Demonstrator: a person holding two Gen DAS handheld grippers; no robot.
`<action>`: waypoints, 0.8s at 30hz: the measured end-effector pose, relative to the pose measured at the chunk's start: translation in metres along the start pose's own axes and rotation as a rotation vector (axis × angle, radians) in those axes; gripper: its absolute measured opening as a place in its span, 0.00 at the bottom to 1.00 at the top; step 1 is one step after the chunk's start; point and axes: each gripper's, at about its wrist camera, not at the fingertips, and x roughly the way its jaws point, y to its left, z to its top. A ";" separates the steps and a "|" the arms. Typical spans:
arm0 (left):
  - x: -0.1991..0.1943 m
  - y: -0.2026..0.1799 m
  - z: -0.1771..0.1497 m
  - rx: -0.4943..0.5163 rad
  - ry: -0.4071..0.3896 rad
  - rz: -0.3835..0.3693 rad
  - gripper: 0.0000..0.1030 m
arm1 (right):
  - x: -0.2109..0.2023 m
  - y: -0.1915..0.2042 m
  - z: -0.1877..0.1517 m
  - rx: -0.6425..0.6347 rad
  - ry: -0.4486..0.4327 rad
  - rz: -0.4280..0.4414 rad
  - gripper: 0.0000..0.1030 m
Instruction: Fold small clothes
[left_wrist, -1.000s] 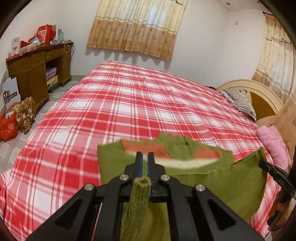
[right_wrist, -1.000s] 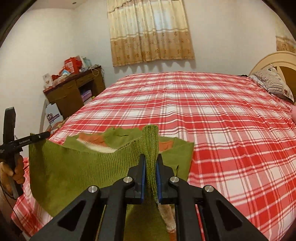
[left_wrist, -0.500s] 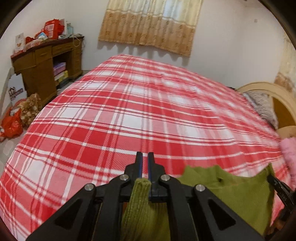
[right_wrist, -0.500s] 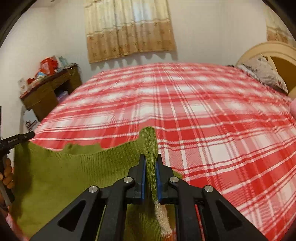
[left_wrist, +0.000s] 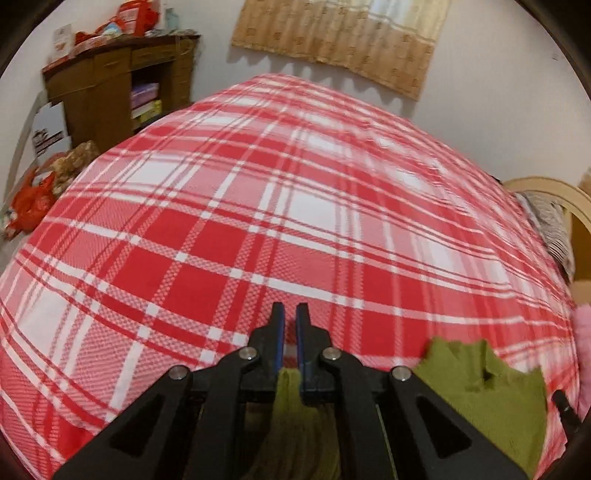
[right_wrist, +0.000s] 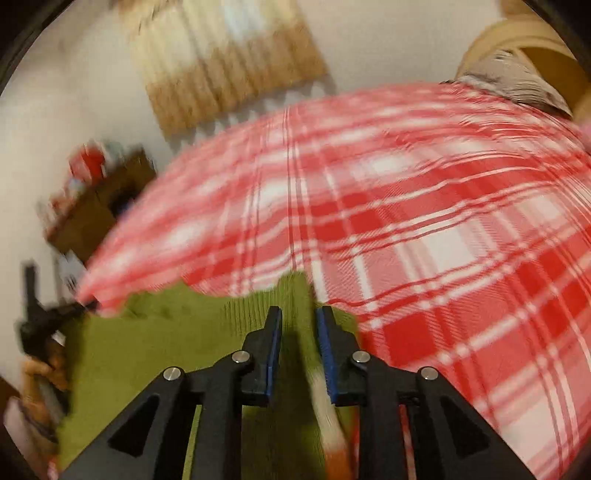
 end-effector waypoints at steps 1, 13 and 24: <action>-0.010 -0.001 0.000 0.022 -0.009 0.001 0.12 | -0.020 -0.003 -0.005 0.009 -0.017 0.009 0.23; -0.132 -0.033 -0.112 0.298 -0.052 -0.092 0.40 | -0.087 0.015 -0.105 -0.172 0.113 -0.079 0.24; -0.108 -0.056 -0.162 0.288 -0.024 -0.022 0.40 | -0.071 0.058 -0.146 -0.346 0.177 -0.075 0.24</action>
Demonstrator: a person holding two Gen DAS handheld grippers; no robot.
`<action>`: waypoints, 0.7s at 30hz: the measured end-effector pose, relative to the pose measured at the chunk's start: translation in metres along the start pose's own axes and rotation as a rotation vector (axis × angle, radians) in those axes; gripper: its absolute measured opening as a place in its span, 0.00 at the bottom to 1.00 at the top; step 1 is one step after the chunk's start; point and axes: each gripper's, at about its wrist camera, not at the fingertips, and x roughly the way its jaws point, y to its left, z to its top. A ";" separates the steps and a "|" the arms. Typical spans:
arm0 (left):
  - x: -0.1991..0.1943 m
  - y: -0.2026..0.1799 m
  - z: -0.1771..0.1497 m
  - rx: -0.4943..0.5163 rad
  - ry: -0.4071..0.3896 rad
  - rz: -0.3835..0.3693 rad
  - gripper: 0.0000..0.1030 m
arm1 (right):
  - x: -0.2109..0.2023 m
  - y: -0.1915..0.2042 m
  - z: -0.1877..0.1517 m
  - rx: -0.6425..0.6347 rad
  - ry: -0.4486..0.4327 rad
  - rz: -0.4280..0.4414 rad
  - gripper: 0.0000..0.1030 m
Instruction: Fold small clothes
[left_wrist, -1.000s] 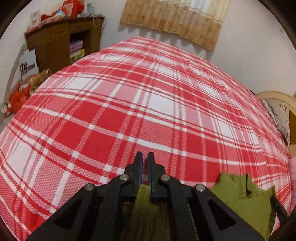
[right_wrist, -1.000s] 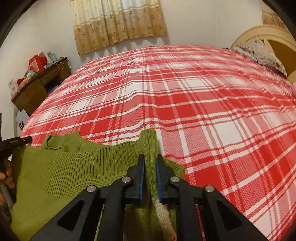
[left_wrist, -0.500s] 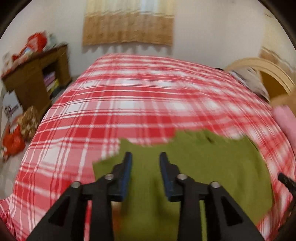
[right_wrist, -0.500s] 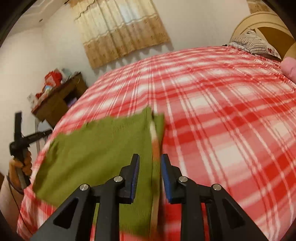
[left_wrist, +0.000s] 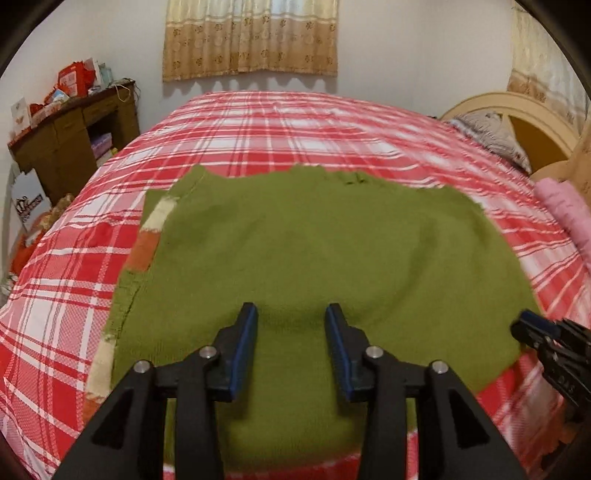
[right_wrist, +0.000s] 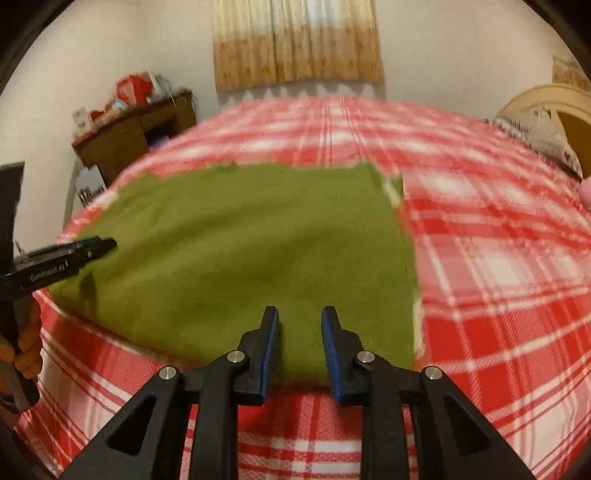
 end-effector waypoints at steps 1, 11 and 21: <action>-0.001 0.000 -0.002 -0.006 -0.008 0.003 0.41 | -0.001 -0.003 -0.005 -0.004 -0.014 0.013 0.24; 0.021 0.051 0.016 -0.093 -0.017 0.182 0.42 | -0.025 -0.035 -0.033 0.065 -0.016 0.052 0.24; -0.034 0.055 -0.003 -0.112 -0.072 0.232 0.78 | -0.046 0.043 0.015 -0.049 -0.117 0.113 0.26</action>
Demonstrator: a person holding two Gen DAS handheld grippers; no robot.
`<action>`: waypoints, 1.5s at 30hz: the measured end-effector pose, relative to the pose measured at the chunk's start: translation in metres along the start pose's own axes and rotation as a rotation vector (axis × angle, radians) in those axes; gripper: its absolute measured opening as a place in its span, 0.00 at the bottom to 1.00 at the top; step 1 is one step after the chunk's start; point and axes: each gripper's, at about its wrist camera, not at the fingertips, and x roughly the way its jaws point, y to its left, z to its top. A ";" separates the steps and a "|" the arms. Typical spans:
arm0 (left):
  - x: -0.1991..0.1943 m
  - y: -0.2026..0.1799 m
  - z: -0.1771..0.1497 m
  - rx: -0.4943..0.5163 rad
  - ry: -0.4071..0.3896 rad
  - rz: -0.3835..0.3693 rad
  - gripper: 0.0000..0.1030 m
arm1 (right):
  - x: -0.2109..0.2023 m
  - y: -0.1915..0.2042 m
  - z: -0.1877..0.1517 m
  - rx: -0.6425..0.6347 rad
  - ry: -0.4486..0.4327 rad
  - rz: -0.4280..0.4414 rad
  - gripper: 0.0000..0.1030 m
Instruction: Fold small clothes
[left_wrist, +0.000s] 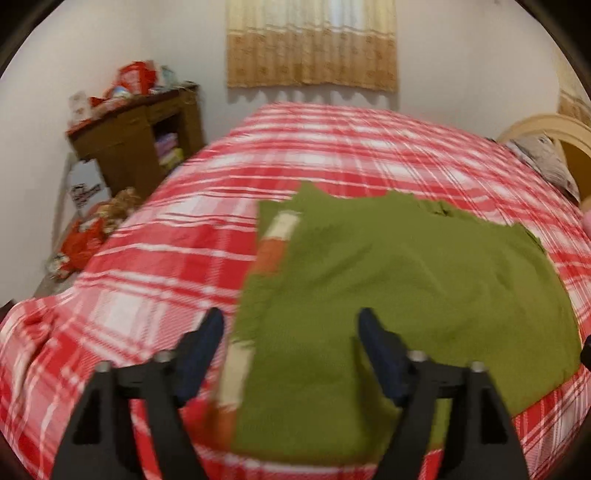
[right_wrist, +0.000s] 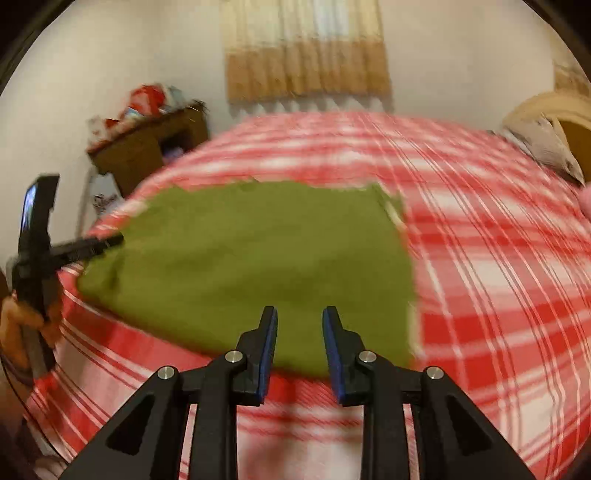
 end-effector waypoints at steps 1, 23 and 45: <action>-0.002 0.002 -0.001 -0.004 -0.003 0.018 0.78 | 0.005 0.008 0.003 -0.010 0.001 0.016 0.26; 0.002 0.029 -0.018 -0.110 0.077 0.066 0.80 | 0.089 0.064 -0.011 -0.089 0.017 0.102 0.45; 0.026 0.017 -0.030 -0.386 0.036 -0.264 0.36 | 0.089 0.055 -0.011 -0.060 0.009 0.165 0.52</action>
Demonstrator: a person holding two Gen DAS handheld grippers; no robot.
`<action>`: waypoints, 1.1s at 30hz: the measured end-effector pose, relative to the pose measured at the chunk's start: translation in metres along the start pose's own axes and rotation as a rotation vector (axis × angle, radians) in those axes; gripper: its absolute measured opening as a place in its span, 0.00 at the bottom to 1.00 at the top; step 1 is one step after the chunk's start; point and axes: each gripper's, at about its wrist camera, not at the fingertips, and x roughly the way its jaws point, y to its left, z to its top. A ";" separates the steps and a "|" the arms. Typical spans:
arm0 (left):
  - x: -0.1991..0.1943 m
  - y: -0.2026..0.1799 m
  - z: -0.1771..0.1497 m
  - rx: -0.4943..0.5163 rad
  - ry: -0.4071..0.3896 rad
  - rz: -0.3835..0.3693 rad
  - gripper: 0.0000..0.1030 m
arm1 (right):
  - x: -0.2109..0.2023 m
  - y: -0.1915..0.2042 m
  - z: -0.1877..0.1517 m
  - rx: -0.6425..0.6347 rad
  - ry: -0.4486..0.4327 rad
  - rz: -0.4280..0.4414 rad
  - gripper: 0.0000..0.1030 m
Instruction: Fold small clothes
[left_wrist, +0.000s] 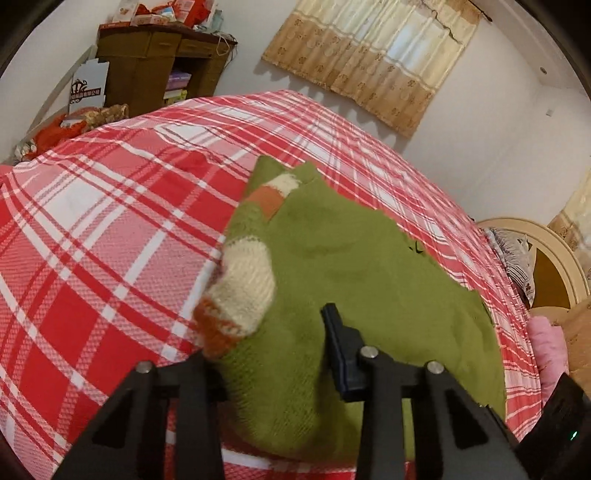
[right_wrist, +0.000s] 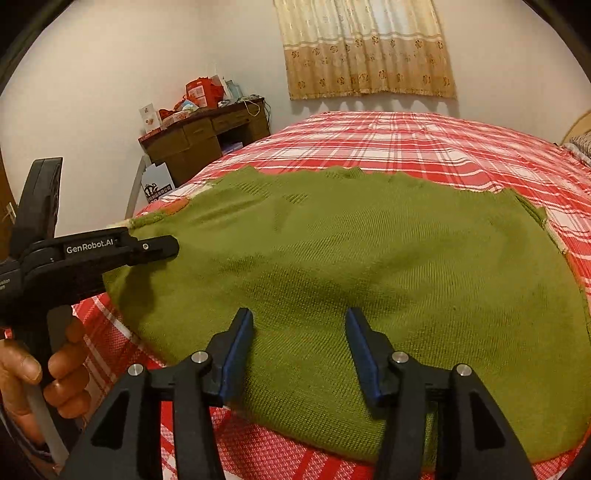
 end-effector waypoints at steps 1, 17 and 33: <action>-0.001 0.000 -0.002 0.013 -0.004 0.005 0.36 | 0.001 0.001 0.003 -0.002 0.016 -0.007 0.51; 0.007 -0.007 0.007 0.002 -0.049 0.035 0.24 | 0.025 0.014 0.023 -0.002 0.023 -0.001 0.25; 0.005 -0.074 -0.006 0.374 -0.133 0.036 0.18 | 0.026 -0.011 0.018 0.150 -0.007 0.150 0.25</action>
